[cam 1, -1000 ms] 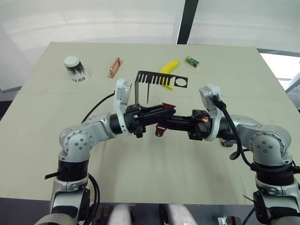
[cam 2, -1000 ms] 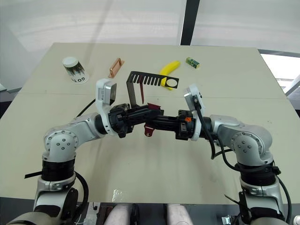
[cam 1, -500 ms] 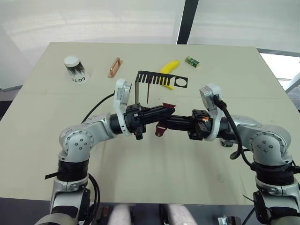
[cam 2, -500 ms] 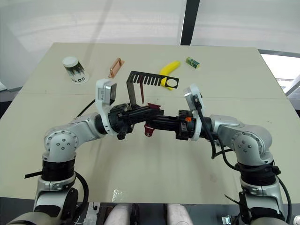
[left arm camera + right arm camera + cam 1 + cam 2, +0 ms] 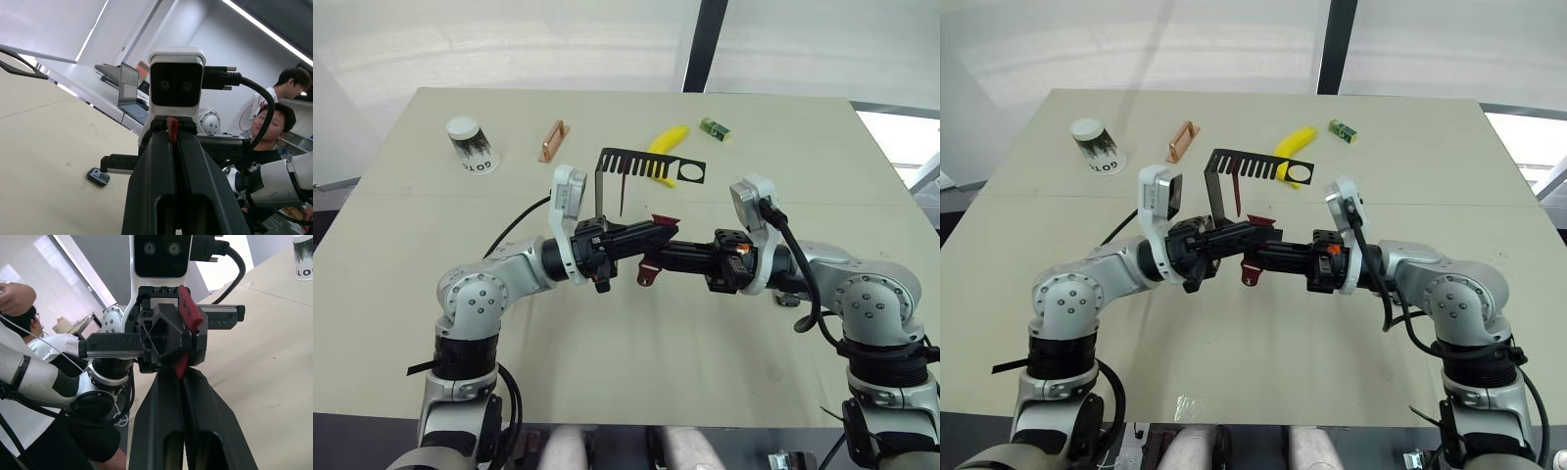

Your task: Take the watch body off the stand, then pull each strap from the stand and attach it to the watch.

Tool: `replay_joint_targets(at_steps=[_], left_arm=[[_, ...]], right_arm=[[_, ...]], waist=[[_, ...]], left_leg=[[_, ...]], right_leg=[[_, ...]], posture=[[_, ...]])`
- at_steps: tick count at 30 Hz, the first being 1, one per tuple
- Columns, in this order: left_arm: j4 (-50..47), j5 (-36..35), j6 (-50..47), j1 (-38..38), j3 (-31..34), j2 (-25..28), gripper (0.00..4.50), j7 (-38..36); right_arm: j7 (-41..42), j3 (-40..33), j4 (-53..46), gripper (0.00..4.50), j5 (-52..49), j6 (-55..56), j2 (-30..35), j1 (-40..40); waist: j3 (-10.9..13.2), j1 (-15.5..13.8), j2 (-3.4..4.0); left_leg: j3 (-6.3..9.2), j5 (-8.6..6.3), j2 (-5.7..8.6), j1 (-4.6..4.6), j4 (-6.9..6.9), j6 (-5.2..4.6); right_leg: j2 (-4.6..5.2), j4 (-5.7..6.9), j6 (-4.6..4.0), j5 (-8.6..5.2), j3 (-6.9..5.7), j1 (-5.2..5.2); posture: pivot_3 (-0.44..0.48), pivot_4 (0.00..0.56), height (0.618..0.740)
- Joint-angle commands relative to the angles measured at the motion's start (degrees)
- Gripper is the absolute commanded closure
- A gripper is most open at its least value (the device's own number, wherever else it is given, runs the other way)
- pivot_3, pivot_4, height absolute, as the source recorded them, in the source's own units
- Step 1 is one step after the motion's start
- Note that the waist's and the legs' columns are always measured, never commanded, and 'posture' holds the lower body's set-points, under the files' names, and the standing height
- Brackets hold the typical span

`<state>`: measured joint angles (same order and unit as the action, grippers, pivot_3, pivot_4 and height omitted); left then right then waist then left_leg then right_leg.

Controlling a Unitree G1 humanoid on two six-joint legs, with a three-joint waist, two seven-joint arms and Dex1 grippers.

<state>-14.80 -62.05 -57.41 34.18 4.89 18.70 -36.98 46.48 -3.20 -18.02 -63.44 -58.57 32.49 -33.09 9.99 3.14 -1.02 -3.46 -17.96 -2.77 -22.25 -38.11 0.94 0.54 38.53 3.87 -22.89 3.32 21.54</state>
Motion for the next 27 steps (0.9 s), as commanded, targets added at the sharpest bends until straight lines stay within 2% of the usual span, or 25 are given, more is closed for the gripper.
replay_joint_targets(at_steps=[1,2,5,8,19,22,24,27], left_arm=[[-0.7,-3.0,-0.3,0.0,0.8,-0.6,4.47,-0.2],[-0.6,-3.6,-0.4,-0.2,1.1,-0.8,4.47,-0.2],[-0.6,-3.5,0.6,-0.7,1.7,-1.4,3.58,0.2],[-0.8,-3.9,0.7,-0.8,2.0,-1.5,2.15,0.6],[-0.2,-4.7,1.1,-0.7,2.4,-2.2,2.15,1.1],[0.4,-5.8,0.8,-0.3,3.1,-2.2,2.97,1.5],[0.0,-5.3,0.4,-0.3,2.5,-1.4,3.88,1.1],[-0.3,-4.8,0.4,-0.5,1.7,-0.9,3.88,0.8]], right_arm=[[-1.3,-2.8,-0.8,4.5,-1.6,0.2,0.3,-1.3],[-1.4,-2.9,-0.8,4.5,-1.8,0.2,0.3,-1.3],[-1.7,-3.0,-0.8,4.5,-2.1,0.1,0.4,-1.4],[-1.9,-3.1,-0.8,4.5,-2.3,-0.2,0.4,-1.3],[-1.8,-3.2,-0.9,4.5,-2.4,-0.5,0.7,-1.2],[-1.8,-3.1,-1.0,4.5,-2.4,-0.6,0.7,-1.2],[-1.8,-3.1,-1.0,4.5,-2.4,-0.6,0.7,-1.1],[-1.8,-3.1,-1.0,4.5,-2.3,-0.5,0.7,-1.2]], waist=[[0.0,0.0,0.0],[0.0,0.0,0.0],[0.0,0.0,0.0],[0.0,0.0,0.0],[0.0,0.0,0.0],[0.0,0.0,0.0],[0.0,0.0,0.0],[0.0,0.0,0.0]], left_leg=[[0.0,0.0,0.0,0.0,0.0,0.0],[0.0,0.0,0.0,0.0,0.0,0.0],[0.0,0.0,0.0,-0.01,0.0,0.0],[0.0,0.0,0.0,0.0,0.0,0.0],[0.0,0.0,0.0,-0.01,0.0,0.0],[0.0,0.0,0.0,-0.01,0.0,0.0],[0.0,0.0,0.0,0.0,0.0,0.0],[0.0,0.0,0.0,-0.01,0.01,0.0]], right_leg=[[0.0,0.01,0.0,0.0,0.0,0.0],[0.0,0.0,0.0,0.0,0.0,0.0],[0.0,0.0,0.0,0.0,0.0,0.0],[0.0,0.0,0.0,0.0,0.0,0.0],[0.0,-0.11,0.0,0.0,0.0,0.0],[0.0,-0.11,0.0,0.0,0.0,0.0],[0.0,-0.15,0.0,0.0,0.0,0.0],[0.0,-0.19,0.0,0.0,0.0,0.0]], posture=[[0.0,0.15,0.74],[0.0,0.15,0.74],[0.0,0.15,0.74],[0.0,0.15,0.74],[0.0,0.15,0.74],[0.0,0.15,0.74],[0.0,0.15,0.74],[0.0,0.15,0.74]])
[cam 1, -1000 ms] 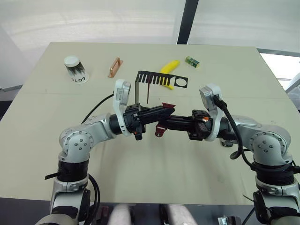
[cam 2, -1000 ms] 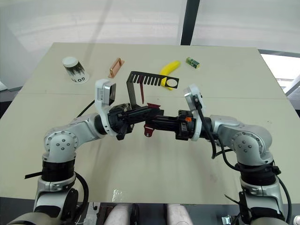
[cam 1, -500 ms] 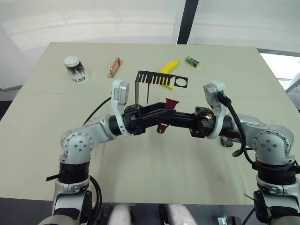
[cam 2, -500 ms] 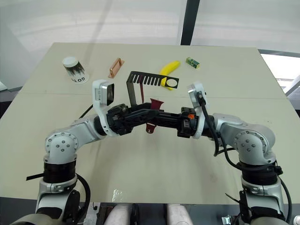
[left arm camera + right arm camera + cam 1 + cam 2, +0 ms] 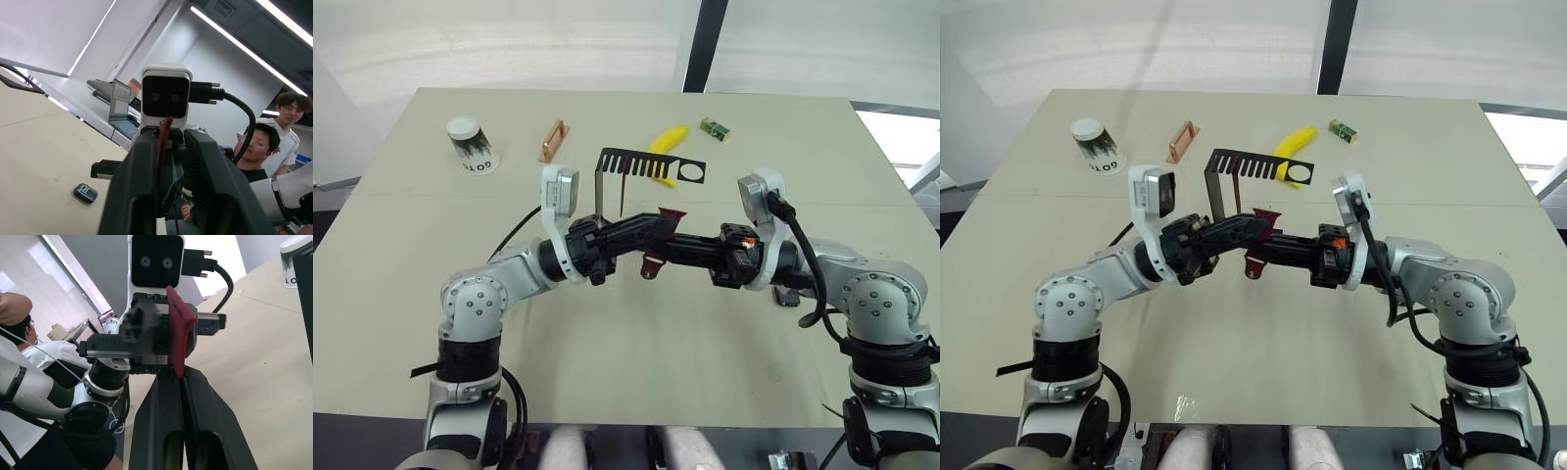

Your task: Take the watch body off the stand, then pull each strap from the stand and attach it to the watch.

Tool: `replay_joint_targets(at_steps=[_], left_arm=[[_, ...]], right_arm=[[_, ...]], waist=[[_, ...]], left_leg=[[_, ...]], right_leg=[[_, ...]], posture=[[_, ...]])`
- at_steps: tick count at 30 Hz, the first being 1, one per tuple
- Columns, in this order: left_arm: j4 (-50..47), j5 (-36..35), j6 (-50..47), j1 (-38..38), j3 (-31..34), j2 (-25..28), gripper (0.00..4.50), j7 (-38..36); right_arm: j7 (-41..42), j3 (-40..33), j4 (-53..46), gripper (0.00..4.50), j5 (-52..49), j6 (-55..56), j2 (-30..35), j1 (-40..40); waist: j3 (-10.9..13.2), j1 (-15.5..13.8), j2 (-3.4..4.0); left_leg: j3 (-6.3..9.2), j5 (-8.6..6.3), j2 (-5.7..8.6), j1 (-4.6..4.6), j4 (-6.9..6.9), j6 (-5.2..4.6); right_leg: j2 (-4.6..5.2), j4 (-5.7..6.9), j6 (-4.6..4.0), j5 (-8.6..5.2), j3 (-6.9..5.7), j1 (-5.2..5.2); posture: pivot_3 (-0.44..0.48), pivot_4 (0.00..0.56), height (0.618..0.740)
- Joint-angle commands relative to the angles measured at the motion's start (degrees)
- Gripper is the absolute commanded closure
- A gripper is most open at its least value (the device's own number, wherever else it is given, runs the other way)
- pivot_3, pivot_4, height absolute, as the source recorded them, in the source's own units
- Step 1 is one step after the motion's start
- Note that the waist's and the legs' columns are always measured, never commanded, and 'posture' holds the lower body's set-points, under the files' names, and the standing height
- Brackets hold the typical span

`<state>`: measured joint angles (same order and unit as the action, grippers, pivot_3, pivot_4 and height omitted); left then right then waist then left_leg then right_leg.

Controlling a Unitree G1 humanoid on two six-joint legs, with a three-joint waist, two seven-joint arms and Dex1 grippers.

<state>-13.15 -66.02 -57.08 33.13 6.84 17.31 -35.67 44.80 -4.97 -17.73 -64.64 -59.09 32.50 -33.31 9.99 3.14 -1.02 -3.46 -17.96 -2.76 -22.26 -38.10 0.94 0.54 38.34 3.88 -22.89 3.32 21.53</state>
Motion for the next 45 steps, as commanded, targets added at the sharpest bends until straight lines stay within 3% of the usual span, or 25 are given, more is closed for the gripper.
replay_joint_targets(at_steps=[1,22,24,25,45], left_arm=[[-2.0,-1.1,0.1,0.5,-0.3,0.4,3.88,-0.5],[-1.5,0.5,1.5,0.9,-2.0,-1.0,3.88,0.0],[-1.6,0.4,1.5,0.8,-2.0,-1.1,4.41,-0.1],[-1.6,0.4,1.5,0.8,-2.0,-1.1,4.45,-0.2],[-0.7,-0.1,1.7,1.5,-1.4,-1.0,4.45,-1.4]], right_arm=[[-0.2,-1.4,-1.3,4.5,-1.2,0.0,0.7,-0.9],[-0.3,-1.6,-1.7,4.5,-1.5,-0.8,0.7,-1.4],[-0.5,-1.6,-1.7,4.5,-1.6,-0.8,0.6,-1.5],[-0.5,-1.7,-1.7,4.5,-1.6,-0.8,0.6,-1.5],[-1.7,-1.9,-3.8,4.5,-0.8,0.4,1.7,-1.2]], waist=[[0.0,0.0,0.0],[0.0,0.0,0.0],[0.0,0.0,0.0],[0.0,0.0,0.0],[0.0,0.0,0.0]], left_leg=[[0.0,0.0,0.0,0.0,0.0,0.0],[0.0,0.0,0.0,0.0,0.0,0.0],[0.0,0.0,0.0,0.0,0.0,0.0],[0.0,0.0,0.0,0.0,-0.01,0.0],[0.0,0.0,0.0,-0.01,0.0,0.0]], right_leg=[[0.0,0.0,0.0,0.0,0.0,0.0],[0.0,0.0,0.0,0.0,0.0,0.0],[0.0,0.0,0.0,0.0,0.0,0.0],[0.0,0.0,0.0,0.0,0.0,0.0],[0.0,-0.02,0.0,0.0,0.0,0.0]], posture=[[0.0,0.15,0.74],[0.0,0.15,0.74],[0.0,0.15,0.74],[0.0,0.15,0.74],[0.0,0.15,0.74]])
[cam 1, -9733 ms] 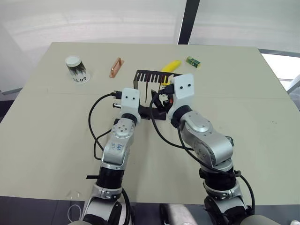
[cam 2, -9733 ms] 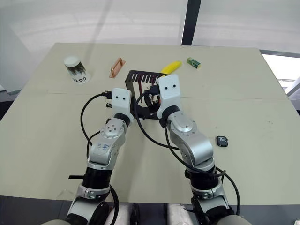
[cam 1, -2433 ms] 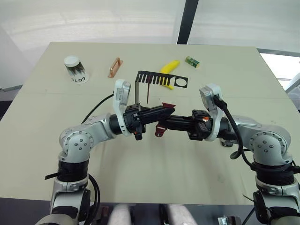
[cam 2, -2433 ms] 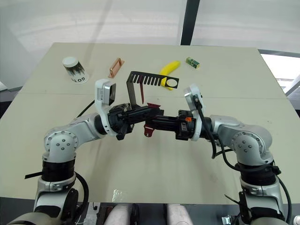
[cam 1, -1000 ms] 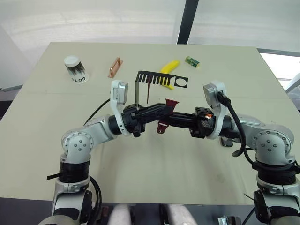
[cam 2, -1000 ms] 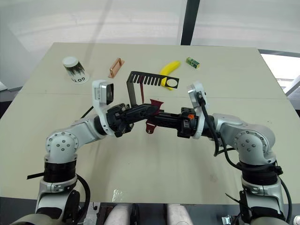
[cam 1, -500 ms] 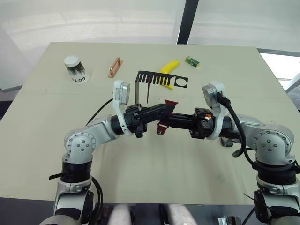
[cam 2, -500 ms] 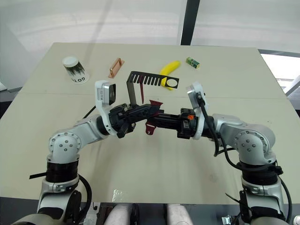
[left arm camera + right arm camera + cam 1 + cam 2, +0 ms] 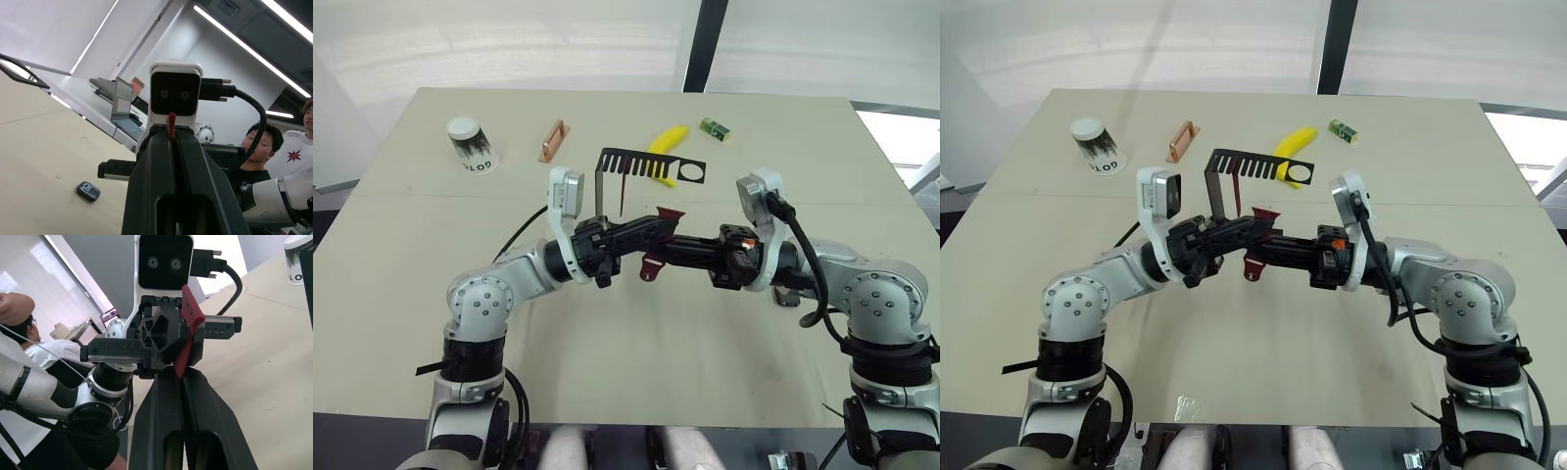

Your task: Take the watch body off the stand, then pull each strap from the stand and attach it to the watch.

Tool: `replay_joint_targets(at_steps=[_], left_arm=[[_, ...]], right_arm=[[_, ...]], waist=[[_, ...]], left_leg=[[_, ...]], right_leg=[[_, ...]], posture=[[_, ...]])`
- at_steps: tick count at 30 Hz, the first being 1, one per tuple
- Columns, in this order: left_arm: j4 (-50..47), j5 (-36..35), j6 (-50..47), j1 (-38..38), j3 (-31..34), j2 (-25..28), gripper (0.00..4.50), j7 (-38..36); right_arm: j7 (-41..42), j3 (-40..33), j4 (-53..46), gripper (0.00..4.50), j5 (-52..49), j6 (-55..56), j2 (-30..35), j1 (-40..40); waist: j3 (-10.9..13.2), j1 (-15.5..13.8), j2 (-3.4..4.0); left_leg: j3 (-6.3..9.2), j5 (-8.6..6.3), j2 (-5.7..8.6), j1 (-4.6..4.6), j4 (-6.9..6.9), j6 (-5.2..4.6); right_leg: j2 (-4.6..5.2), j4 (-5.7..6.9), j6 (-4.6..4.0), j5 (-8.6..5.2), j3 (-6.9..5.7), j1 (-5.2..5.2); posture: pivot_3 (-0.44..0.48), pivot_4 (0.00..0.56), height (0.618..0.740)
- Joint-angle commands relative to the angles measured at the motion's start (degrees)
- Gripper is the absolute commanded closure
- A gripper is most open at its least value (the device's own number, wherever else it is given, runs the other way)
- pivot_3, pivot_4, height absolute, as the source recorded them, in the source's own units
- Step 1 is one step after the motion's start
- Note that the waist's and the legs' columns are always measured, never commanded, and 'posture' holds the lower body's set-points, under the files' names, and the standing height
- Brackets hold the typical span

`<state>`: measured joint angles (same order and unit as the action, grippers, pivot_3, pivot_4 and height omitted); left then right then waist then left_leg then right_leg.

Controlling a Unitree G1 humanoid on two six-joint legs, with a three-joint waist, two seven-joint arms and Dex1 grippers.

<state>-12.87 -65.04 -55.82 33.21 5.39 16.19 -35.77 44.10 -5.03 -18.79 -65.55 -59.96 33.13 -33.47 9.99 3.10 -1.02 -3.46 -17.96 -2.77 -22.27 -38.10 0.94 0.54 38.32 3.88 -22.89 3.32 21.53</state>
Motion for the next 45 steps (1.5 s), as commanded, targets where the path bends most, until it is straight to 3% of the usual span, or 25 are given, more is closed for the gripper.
replay_joint_targets(at_steps=[1,4,10,11,17,21,26,31,45], left_arm=[[-0.9,-0.8,0.5,1.6,0.1,0.5,4.48,-1.6],[-1.6,0.3,0.7,1.6,0.1,2.6,4.5,-2.9],[-3.0,1.7,0.7,0.6,0.7,9.0,4.5,-6.4],[-3.3,2.3,0.9,0.2,0.6,10.4,4.5,-7.4],[-5.9,9.7,5.4,-3.7,-3.6,17.8,4.5,-16.1],[-6.6,14.1,9.3,-5.1,-6.6,19.2,4.5,-19.8],[-6.0,19.4,13.9,-5.6,-9.3,19.1,4.5,-22.3],[-6.1,20.5,14.9,-6.0,-9.5,19.0,4.5,-23.2],[-8.6,19.4,13.2,-5.8,-8.4,17.9,4.5,-20.1]], right_arm=[[-1.3,-2.2,-3.3,4.2,-0.1,1.2,1.4,-0.6],[-3.2,-4.5,-6.4,3.18,-0.8,1.0,3.4,2.6],[-10.7,-15.0,-16.8,0.23,-3.0,1.1,7.8,17.9],[-11.8,-16.6,-18.6,0.01,-2.0,1.6,8.4,21.1],[-21.7,-24.5,-27.9,0.01,7.6,6.3,6.0,41.0],[-27.3,-24.7,-31.8,0.01,18.2,10.7,1.9,53.0],[-31.1,-24.0,-31.7,0.01,26.4,15.7,-3.5,60.0],[-33.7,-22.9,-29.5,0.01,31.3,18.0,-7.3,60.7],[-39.2,-15.0,-16.6,0.01,41.7,19.1,-13.2,48.2]], waist=[[0.0,0.0,0.0],[0.0,-0.1,0.0],[0.0,-0.5,-0.01],[0.0,-0.6,0.0],[0.0,-0.9,0.0],[0.0,-1.4,0.0],[0.0,-1.3,0.02],[0.0,-1.3,0.04],[0.0,-1.4,0.06]], left_leg=[[0.0,0.0,0.0,0.0,0.0,0.0],[0.0,0.0,0.0,-0.01,0.01,0.0],[0.05,0.0,0.01,-0.1,0.07,0.0],[0.04,0.0,0.01,-0.1,0.07,0.0],[-0.01,0.04,0.01,-0.04,0.13,0.07],[-0.02,0.06,0.02,-0.03,0.17,0.11],[-0.09,0.07,0.04,-0.01,0.18,0.12],[-0.14,0.09,0.02,0.09,0.28,0.17],[-0.14,0.08,0.05,0.08,0.26,0.15]], right_leg=[[0.0,-0.01,0.0,0.0,0.0,0.0],[0.0,-0.03,0.0,0.0,0.0,0.0],[0.0,-0.23,0.0,0.0,-0.02,-0.03],[0.0,-0.25,0.0,0.0,-0.02,-0.04],[-0.04,-0.31,0.01,0.0,0.04,-0.06],[-0.06,-0.34,0.01,0.0,0.06,-0.08],[-0.06,-0.34,0.02,0.0,0.13,-0.07],[-0.09,-0.31,0.02,0.0,0.18,-0.06],[-0.05,-0.23,0.02,0.0,0.18,-0.02]], posture=[[0.0,0.15,0.74],[0.0,0.15,0.74],[0.0,0.15,0.74],[0.0,0.15,0.74],[0.0,0.15,0.74],[0.0,0.15,0.74],[0.0,0.15,0.74],[0.0,0.15,0.74],[0.0,0.15,0.74]])
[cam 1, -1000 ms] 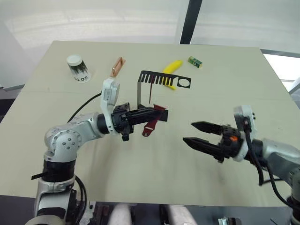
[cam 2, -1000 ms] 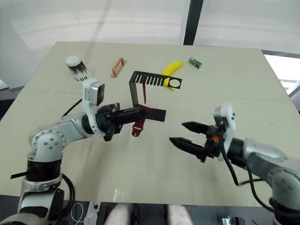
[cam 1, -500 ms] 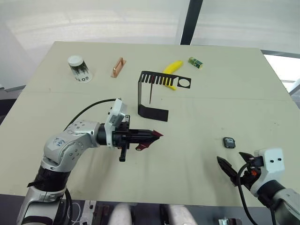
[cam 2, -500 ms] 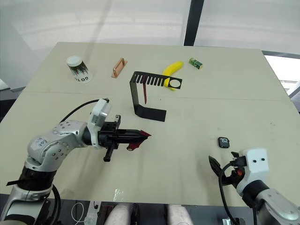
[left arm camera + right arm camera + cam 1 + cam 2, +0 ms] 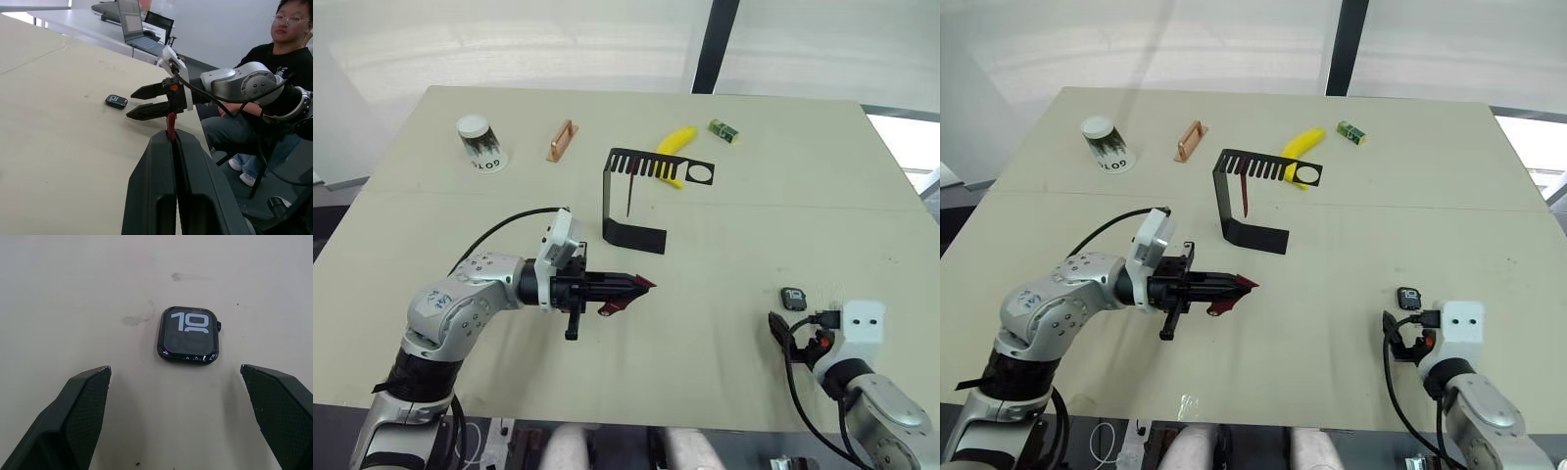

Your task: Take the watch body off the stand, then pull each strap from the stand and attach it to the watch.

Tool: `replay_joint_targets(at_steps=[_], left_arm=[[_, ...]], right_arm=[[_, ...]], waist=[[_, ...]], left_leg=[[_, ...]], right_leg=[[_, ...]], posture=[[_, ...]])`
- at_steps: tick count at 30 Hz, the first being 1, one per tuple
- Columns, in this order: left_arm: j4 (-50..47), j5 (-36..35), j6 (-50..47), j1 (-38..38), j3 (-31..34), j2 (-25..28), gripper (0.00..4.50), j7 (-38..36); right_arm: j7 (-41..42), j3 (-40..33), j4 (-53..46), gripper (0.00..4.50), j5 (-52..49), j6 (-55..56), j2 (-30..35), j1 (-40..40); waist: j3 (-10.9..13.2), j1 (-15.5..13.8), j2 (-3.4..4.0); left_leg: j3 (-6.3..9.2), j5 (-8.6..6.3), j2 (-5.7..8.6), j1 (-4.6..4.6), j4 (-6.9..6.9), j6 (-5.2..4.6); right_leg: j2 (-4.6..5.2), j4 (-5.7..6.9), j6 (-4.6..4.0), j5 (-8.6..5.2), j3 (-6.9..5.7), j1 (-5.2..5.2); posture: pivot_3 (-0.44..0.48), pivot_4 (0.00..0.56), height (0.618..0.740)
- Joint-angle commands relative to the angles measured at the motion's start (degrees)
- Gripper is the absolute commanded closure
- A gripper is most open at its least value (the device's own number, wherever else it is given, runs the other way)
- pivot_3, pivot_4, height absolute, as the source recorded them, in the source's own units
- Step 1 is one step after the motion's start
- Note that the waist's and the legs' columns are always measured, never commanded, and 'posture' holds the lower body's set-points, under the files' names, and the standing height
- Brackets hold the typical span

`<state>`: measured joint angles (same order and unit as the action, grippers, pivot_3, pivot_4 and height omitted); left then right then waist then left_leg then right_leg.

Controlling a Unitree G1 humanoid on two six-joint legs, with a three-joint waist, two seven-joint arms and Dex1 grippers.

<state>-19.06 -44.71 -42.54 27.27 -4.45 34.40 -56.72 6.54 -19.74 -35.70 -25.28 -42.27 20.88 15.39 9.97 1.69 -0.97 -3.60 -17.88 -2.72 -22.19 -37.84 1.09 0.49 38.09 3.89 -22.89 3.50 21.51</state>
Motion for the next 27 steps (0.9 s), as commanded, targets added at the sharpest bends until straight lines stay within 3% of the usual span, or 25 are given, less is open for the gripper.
replay_joint_targets(at_steps=[1,16,20,27], left_arm=[[-2.7,-1.1,-0.3,0.1,1.5,-0.4,4.5,1.2],[-5.0,-1.3,-1.6,-0.4,1.1,0.8,4.5,1.1],[-4.9,-1.4,-1.6,-0.2,1.2,0.8,4.5,0.8],[-4.6,-1.4,-1.4,-0.3,1.3,0.6,4.5,0.8]], right_arm=[[-1.6,-0.3,0.8,0.01,1.6,1.4,-1.4,-1.0],[-3.8,-2.1,5.4,0.01,2.1,-1.2,-5.8,-7.5],[-5.1,-2.2,5.4,1.26,3.6,-2.1,-5.9,-7.9],[-5.0,-2.3,6.4,1.26,4.2,-1.8,-6.1,-8.2]], waist=[[0.0,0.0,0.01],[0.0,0.2,0.02],[0.0,0.2,0.02],[0.0,0.2,0.0]], left_leg=[[0.0,0.0,-0.01,0.0,0.0,0.0],[-0.01,0.0,-0.01,0.07,-0.08,0.0],[0.0,0.0,0.0,0.05,-0.09,0.0],[0.0,0.0,0.0,0.06,-0.09,0.0]], right_leg=[[-0.01,0.01,0.0,0.0,0.0,0.0],[-0.02,0.25,0.0,0.0,0.01,0.01],[0.0,0.26,0.0,0.0,0.0,0.01],[-0.01,0.3,0.0,0.0,0.0,0.01]], posture=[[0.0,0.15,0.74],[0.0,0.15,0.74],[0.0,0.15,0.74],[0.0,0.15,0.74]])
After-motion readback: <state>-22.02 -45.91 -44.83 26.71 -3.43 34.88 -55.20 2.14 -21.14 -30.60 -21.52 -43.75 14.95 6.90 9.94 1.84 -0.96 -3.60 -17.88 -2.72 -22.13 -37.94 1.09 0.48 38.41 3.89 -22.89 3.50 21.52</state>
